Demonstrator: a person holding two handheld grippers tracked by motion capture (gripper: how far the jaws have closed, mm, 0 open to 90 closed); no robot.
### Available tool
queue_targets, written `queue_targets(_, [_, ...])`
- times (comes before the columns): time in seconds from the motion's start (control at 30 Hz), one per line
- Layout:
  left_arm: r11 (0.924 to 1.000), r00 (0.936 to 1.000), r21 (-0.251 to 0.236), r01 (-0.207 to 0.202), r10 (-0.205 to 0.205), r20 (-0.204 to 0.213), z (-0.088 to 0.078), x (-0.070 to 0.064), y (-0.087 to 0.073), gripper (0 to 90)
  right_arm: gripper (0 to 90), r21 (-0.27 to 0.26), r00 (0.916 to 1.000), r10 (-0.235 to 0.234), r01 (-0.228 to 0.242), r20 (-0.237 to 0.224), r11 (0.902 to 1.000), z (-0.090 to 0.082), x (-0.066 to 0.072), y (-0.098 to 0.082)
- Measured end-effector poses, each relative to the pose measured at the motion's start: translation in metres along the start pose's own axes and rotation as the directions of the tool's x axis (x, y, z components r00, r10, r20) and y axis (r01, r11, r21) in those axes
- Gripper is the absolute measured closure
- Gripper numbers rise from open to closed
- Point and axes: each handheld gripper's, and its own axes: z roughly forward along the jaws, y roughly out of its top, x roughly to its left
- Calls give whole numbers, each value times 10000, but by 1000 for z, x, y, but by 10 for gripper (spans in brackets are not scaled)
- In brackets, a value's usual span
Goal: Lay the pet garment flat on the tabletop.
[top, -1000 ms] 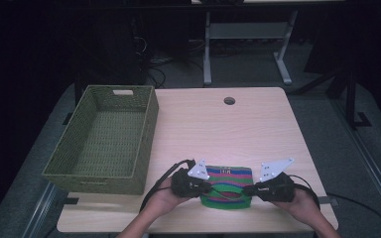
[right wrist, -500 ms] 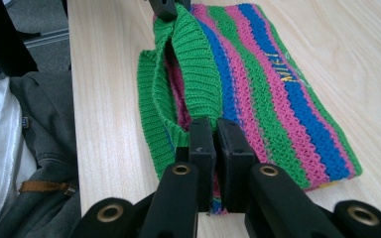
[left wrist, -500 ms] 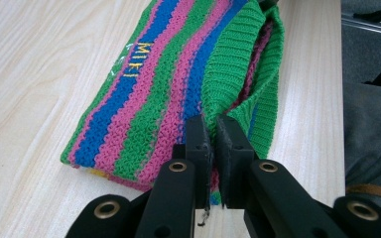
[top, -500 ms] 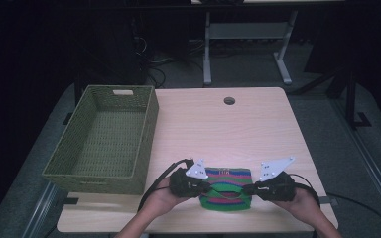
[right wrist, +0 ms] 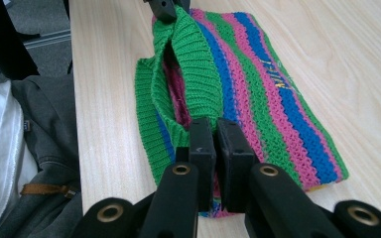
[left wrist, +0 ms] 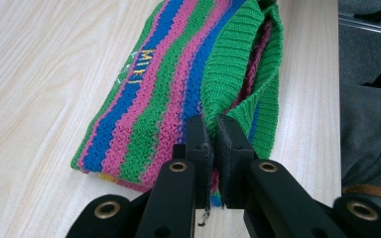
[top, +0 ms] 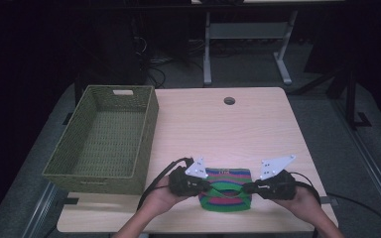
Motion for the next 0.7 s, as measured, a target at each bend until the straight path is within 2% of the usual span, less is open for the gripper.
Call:
queue_targets(0.07, [9999, 10000, 97, -92, 92, 5, -1, 1, 1, 848, 857, 34, 9999, -101, 100, 56, 9999, -1, -1, 1])
queue_targets(0.17, [10000, 10000, 4, 40, -40, -2, -1, 0, 1, 848, 857, 65, 9999, -81, 80, 87, 9999, -2, -1, 3])
queue_targets(0.43, [10000, 10000, -14, 0, 0, -15, -4, 4, 4, 849, 857, 36, 9998, -194, 194, 78, 9998, -4, -3, 7])
queue_targets(0.57, [9997, 9998, -154, 195, -195, -23, -5, 4, 5, 848, 857, 56, 9998, -181, 180, 89, 9998, -5, -4, 10])
queue_targets(0.7, [9999, 10000, -91, 76, -76, -53, -6, 5, 7, 848, 857, 63, 9997, -189, 188, 141, 9998, -7, -5, 12])
